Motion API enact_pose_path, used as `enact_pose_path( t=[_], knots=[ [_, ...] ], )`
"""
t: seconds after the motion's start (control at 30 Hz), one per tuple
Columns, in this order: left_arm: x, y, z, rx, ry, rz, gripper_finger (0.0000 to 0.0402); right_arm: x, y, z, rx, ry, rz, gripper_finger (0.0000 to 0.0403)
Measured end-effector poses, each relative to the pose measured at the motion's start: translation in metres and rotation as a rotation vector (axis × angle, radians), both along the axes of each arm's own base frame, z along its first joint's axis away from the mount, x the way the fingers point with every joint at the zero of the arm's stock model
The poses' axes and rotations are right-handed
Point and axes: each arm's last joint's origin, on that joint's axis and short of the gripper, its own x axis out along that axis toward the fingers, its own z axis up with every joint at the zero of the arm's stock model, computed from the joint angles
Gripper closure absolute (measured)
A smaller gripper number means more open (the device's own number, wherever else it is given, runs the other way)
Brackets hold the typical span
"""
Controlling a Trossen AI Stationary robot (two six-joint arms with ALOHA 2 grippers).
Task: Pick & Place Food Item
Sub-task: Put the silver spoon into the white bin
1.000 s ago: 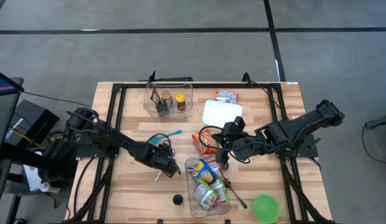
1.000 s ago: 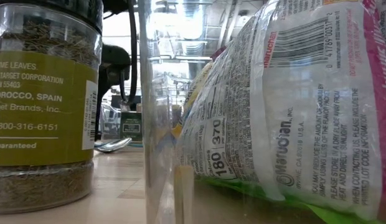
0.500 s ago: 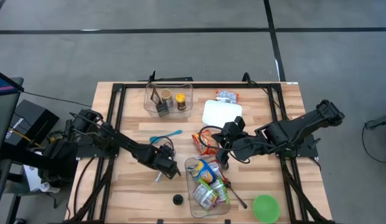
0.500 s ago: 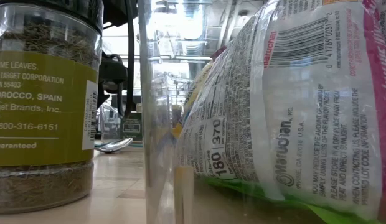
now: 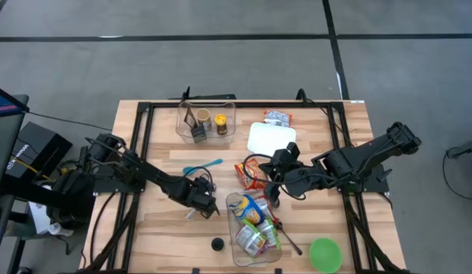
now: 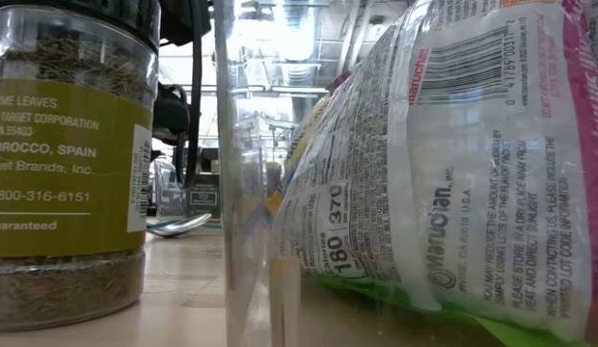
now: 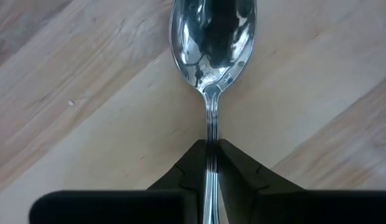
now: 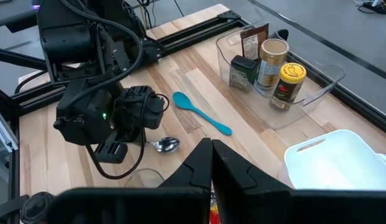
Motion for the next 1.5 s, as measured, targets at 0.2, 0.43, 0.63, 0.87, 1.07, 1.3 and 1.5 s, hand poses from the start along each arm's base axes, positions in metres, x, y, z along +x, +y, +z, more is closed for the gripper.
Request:
enact_pose_path(
  t=[0.2,0.43,0.63,0.87,1.07,1.3,1.5],
  knots=[
    [0.000,0.000,0.000,0.002,0.003,-0.003,0.0371,0.000,0.000,0.000,0.000,0.000,0.000,0.0401],
    [0.000,0.000,-0.001,0.000,-0.008,-0.004,0.0375,0.000,0.000,0.000,0.000,0.001,0.000,0.0401],
    [0.001,0.000,-0.001,0.003,-0.014,-0.003,0.0392,0.000,0.000,0.000,0.000,0.001,0.000,0.0401],
    [0.000,0.000,0.003,0.001,-0.029,-0.005,0.0394,0.000,0.000,0.000,0.000,0.000,0.000,0.0401],
    [-0.007,0.003,0.023,0.017,-0.082,-0.001,0.0393,0.000,0.000,0.000,0.000,0.001,0.000,0.0401],
    [-0.013,0.007,0.056,0.019,-0.221,0.012,0.0393,0.000,0.000,0.000,0.003,-0.001,-0.002,0.0401],
    [-0.019,0.013,0.086,0.103,-0.377,-0.096,0.0392,0.000,0.000,0.000,0.004,-0.002,-0.003,0.0401]
  ],
)
